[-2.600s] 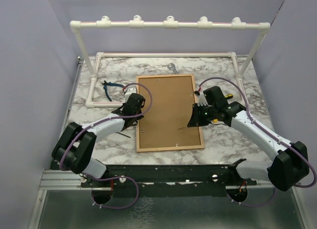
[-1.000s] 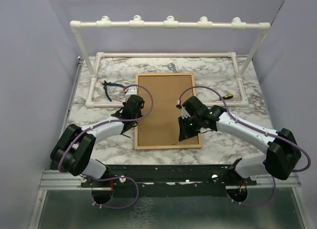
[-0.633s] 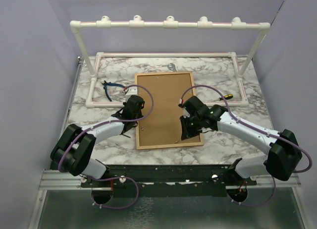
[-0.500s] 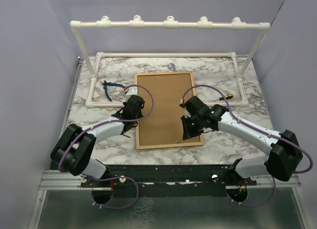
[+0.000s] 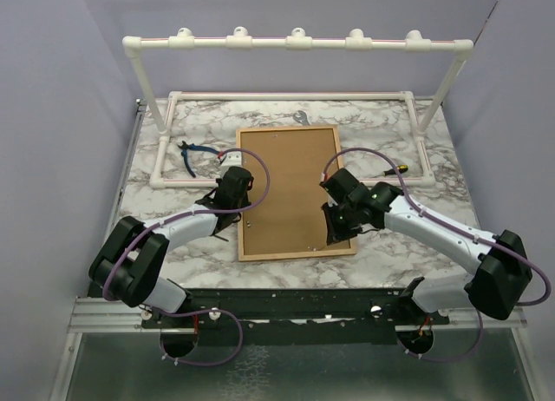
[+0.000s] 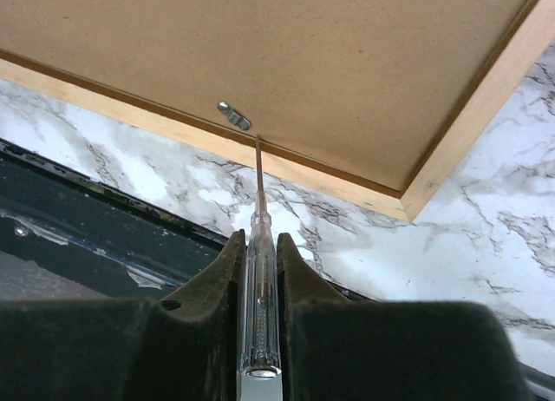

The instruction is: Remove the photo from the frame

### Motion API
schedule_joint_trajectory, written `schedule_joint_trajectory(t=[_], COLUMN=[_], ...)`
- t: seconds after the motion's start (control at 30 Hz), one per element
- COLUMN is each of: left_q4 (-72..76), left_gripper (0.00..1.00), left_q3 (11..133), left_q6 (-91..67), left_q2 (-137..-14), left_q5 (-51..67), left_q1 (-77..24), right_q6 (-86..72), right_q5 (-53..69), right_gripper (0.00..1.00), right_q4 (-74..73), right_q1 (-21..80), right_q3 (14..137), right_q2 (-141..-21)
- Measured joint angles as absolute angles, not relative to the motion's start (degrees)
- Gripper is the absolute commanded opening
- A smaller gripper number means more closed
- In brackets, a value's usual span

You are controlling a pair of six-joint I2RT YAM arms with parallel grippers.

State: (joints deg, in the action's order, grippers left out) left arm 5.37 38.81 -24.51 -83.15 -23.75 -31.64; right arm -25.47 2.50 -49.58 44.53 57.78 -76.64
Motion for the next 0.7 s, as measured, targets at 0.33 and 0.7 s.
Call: schedule_joint_trajectory(t=[0.33, 0.7], left_q4=[6.4, 6.5], left_gripper=[0.00, 0.00], left_q3=[38.8, 38.8], left_q6=[-24.1, -23.9], left_q2=[-83.2, -83.2], left_q5=[-24.2, -24.6], left_q1=[-31.6, -31.5], right_q6=[-25.3, -24.0], right_q5=[1.3, 5.0], right_gripper=[0.01, 0.01], right_q4=[-51.2, -50.0], right_q1=[44.5, 44.5], right_q3=[57.8, 58.6], right_q2=[-75.1, -74.0])
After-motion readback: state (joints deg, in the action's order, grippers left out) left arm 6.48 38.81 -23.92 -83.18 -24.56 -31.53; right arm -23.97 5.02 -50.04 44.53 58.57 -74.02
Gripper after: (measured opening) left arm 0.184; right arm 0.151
